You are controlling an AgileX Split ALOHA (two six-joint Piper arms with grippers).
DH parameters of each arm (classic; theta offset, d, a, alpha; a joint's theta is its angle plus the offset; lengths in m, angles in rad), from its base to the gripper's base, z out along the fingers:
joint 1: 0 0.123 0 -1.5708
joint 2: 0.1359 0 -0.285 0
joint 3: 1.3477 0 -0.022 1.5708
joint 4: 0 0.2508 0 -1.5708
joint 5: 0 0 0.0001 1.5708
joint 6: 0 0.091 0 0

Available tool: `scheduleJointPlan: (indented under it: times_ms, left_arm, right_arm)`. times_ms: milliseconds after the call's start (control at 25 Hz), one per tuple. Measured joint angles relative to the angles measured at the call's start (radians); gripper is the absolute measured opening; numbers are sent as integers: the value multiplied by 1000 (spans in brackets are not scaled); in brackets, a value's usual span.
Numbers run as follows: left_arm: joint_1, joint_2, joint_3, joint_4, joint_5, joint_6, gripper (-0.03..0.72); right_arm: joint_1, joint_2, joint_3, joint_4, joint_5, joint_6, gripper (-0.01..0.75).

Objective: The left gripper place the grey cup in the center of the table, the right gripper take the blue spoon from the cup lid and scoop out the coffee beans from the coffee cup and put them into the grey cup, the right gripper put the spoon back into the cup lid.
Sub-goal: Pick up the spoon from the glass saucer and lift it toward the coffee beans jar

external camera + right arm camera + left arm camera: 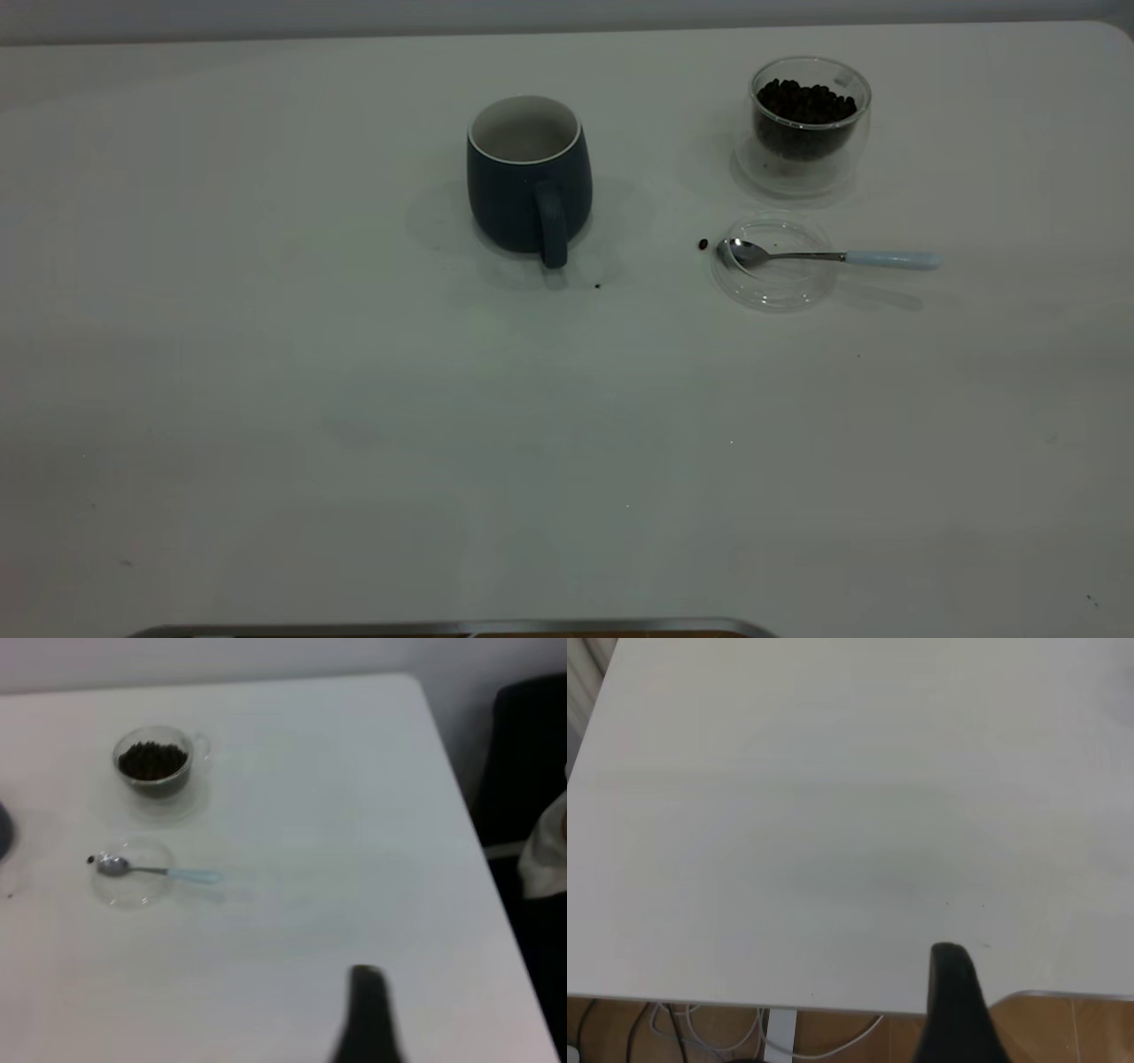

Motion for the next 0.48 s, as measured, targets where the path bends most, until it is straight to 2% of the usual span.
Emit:
scheduleJointPlan:
  times_ms: [80,160,480]
  left_arm:
    - [0,0,0,0,0,0,567]
    - [0,0,0,0,0,0,567]
    - [0,0,0,0,0,0,567]
  right_arm:
    - [0,112,-24,38,-60,1,726]
    - [0,247,-42,93,-140,-2,739]
    - [0,741,-74,313,-433,-40,688]
